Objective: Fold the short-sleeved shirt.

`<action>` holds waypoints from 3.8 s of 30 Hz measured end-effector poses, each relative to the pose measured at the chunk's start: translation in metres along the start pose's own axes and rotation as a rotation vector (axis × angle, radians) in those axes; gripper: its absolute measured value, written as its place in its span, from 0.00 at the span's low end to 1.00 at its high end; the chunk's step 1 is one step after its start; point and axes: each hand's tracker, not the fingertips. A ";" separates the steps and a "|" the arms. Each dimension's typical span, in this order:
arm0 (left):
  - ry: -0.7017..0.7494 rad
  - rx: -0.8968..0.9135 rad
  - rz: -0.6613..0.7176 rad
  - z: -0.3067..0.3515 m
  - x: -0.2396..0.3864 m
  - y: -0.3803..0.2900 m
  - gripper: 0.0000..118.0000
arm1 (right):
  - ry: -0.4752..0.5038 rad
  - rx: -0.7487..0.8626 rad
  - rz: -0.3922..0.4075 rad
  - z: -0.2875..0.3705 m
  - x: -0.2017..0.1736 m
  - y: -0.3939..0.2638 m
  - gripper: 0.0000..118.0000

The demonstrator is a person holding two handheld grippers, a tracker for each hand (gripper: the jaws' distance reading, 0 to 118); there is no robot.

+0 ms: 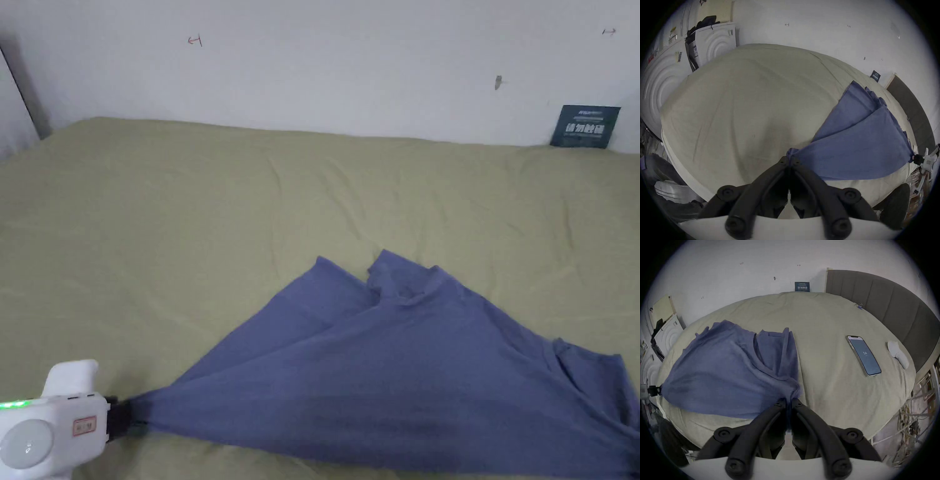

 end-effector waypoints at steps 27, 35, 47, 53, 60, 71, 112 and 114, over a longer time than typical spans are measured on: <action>-0.050 0.006 -0.059 -0.001 -0.035 0.004 1.00 | 0.277 0.101 0.212 0.062 -0.144 0.002 0.00; -0.014 -0.045 -0.086 -0.039 -0.026 0.001 0.00 | 0.267 0.069 0.263 0.045 -0.165 -0.001 0.00; -0.043 -0.038 -0.056 -0.041 -0.013 0.004 0.00 | 0.160 0.060 0.328 -0.088 -0.167 0.145 0.00; -0.046 -0.034 -0.042 -0.035 -0.007 0.008 0.00 | 0.145 0.015 0.352 -0.163 -0.181 0.223 0.03; -0.042 -0.050 -0.059 -0.037 -0.002 0.012 0.00 | 0.074 -0.140 0.537 -0.219 -0.206 0.228 0.85; -0.021 -0.059 -0.059 -0.033 -0.007 0.013 0.00 | 0.157 -0.086 0.444 -0.162 -0.204 0.223 0.00; 0.194 0.605 -0.201 0.227 0.160 0.390 0.00 | -0.026 0.695 0.251 0.263 -0.150 0.452 0.00; 0.219 0.615 -0.222 0.224 0.170 0.407 0.00 | -0.036 0.698 0.240 0.256 -0.150 0.474 0.00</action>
